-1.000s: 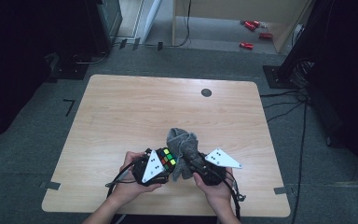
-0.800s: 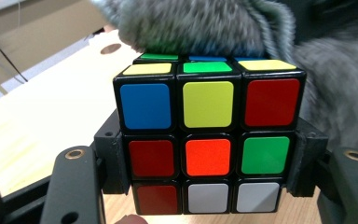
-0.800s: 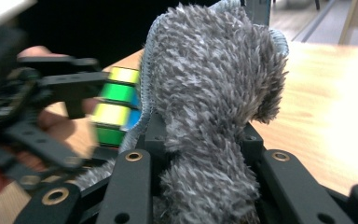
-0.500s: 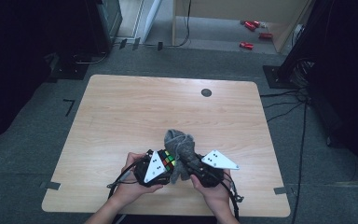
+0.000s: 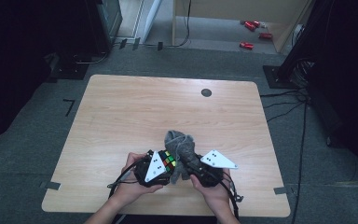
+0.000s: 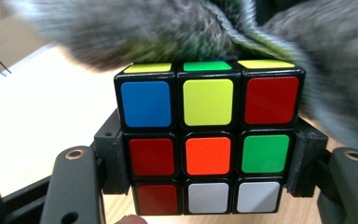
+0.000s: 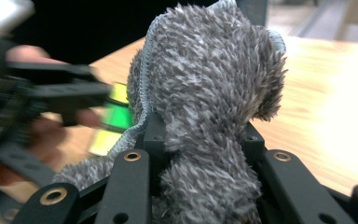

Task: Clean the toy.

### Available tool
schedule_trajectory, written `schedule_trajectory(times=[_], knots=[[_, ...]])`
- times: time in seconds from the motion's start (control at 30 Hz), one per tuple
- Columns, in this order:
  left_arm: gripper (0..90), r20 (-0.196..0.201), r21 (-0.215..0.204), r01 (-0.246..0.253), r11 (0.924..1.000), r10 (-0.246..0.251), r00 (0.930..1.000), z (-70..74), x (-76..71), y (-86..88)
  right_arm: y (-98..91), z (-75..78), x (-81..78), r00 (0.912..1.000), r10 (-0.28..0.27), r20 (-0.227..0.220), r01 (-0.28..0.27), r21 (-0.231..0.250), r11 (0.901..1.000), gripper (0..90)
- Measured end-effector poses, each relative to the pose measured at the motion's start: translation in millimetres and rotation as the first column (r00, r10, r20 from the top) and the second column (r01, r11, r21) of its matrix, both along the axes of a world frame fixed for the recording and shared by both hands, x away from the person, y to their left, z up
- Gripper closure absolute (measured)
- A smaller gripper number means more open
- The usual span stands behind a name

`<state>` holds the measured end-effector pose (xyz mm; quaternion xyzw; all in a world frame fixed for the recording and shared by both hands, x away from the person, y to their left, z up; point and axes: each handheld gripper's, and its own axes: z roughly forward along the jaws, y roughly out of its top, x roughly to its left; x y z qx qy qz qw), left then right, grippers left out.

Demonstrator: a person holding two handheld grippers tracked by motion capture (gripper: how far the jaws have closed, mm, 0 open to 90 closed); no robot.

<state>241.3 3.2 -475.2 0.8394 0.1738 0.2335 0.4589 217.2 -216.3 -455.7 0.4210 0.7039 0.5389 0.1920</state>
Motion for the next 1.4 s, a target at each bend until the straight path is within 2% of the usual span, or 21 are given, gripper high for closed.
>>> schedule_trajectory(times=[0.03,0.13,0.2,0.23,0.33,0.37,0.43,0.5,0.6,0.67,0.73,0.8,0.83,0.9,1.0,1.07,1.13,1.23,1.3,1.4], knots=[[34.3,-0.001,-0.01,-0.005,0.9999,0.005,1.0,1.3,1.0,1.8,-4.6,-1.4,2.2,0.9996,-0.019,-0.02,0.019,0.015,0.9997,66.7],[34.3,-0.019,-0.033,-0.013,0.9994,0.013,0.9997,2.7,4.7,6.0,-4.7,-0.3,-0.3,0.9997,-0.019,-0.017,0.019,0.026,0.9995,66.9],[34.3,-0.026,-0.028,-0.009,0.9996,0.009,0.9996,1.6,4.9,5.3,-2.9,0.5,-1.7,0.9998,-0.014,-0.013,0.014,0.023,0.9996,67.0],[34.3,-0.027,-0.004,0.003,1.0,-0.003,0.9996,-2.5,2.0,-0.1,7.5,4.0,-7.6,0.9994,0.031,0.013,-0.031,0.013,0.9994,66.9],[34.3,-0.018,0.021,0.02,0.9996,-0.019,0.9996,-5.2,-2.7,-6.5,14.7,6.6,-10.4,0.9988,0.041,0.026,-0.04,-0.016,0.9991,66.9],[34.3,-0.015,0.02,0.019,0.9996,-0.019,0.9997,-4.4,-3.0,-6.7,13.9,6.9,-9.7,0.9991,0.039,0.018,-0.039,-0.011,0.9992,66.8],[34.3,-0.007,0.018,0.019,0.9997,-0.019,0.9998,-1.7,-2.3,-4.5,6.7,5.5,-4.9,0.9995,0.029,-0.013,-0.028,0.036,0.9989,66.8],[34.3,-0.008,0.004,0.005,1.0,-0.005,1.0,1.3,0.3,0.1,-1.4,1.8,0.4,0.9993,-0.013,-0.034,0.014,0.035,0.9993,67.0],[34.3,-0.02,-0.016,-0.007,0.9999,0.006,0.9998,3.0,4.4,5.8,-6.3,-1.6,2.5,0.9977,-0.033,-0.06,0.036,0.059,0.9976,67.1],[34.3,-0.029,-0.007,0.008,0.9999,-0.008,0.9996,1.1,3.1,3.2,-0.2,0.5,-2.5,0.9991,-0.034,-0.026,0.035,0.032,0.9989,67.3],[34.3,-0.028,0.006,0.022,0.9997,-0.021,0.9994,-2.4,-0.7,-3.3,9.2,4.1,-9.3,0.9997,-0.004,0.023,0.004,0.0,1.0,67.3],[34.3,-0.022,0.02,0.034,0.9992,-0.034,0.9992,-4.4,-3.9,-8.1,16.4,7.3,-13.5,0.9988,0.004,0.049,-0.002,-0.037,0.9993,67.3],[34.3,-0.02,0.02,0.035,0.9992,-0.034,0.9992,-4.2,-4.5,-8.7,16.5,7.9,-13.1,0.9988,0.007,0.048,-0.005,-0.041,0.9991,67.3],[34.3,-0.014,0.018,0.032,0.9993,-0.032,0.9994,-2.4,-3.8,-6.7,10.2,5.6,-8.8,0.9995,-0.001,0.031,0.001,-0.016,0.9999,67.2],[34.3,-0.018,0.0,0.011,0.9999,-0.011,0.9998,1.2,0.6,0.7,-1.2,-1.1,-1.1,0.9983,-0.057,-0.006,0.057,-0.007,0.9983,67.4],[34.3,-0.029,-0.018,0.002,0.9998,-0.003,0.9996,1.6,3.6,4.2,-3.9,-3.0,0.1,0.9978,-0.062,-0.023,0.062,0.009,0.998,67.4],[34.3,-0.043,-0.014,0.006,0.9999,-0.007,0.9991,-0.1,4.5,3.6,1.5,-0.4,-3.7,0.999,-0.045,-0.004,0.045,0.003,0.999,67.5],[34.3,-0.045,0.008,0.025,0.9997,-0.024,0.9987,-4.6,0.2,-3.8,14.8,5.0,-11.5,0.9992,0.02,0.035,-0.02,-0.008,0.9998,67.4],[34.3,-0.031,0.022,0.035,0.9992,-0.034,0.999,-5.3,-3.0,-7.3,19.4,7.6,-13.4,0.9991,0.022,0.036,-0.021,-0.028,0.9994,67.4],[34.3,-0.02,0.013,0.031,0.9994,-0.031,0.9993,-1.8,-2.6,-5.2,9.5,4.8,-7.3,0.9999,-0.002,0.014,0.002,0.002,1.0,67.3]])
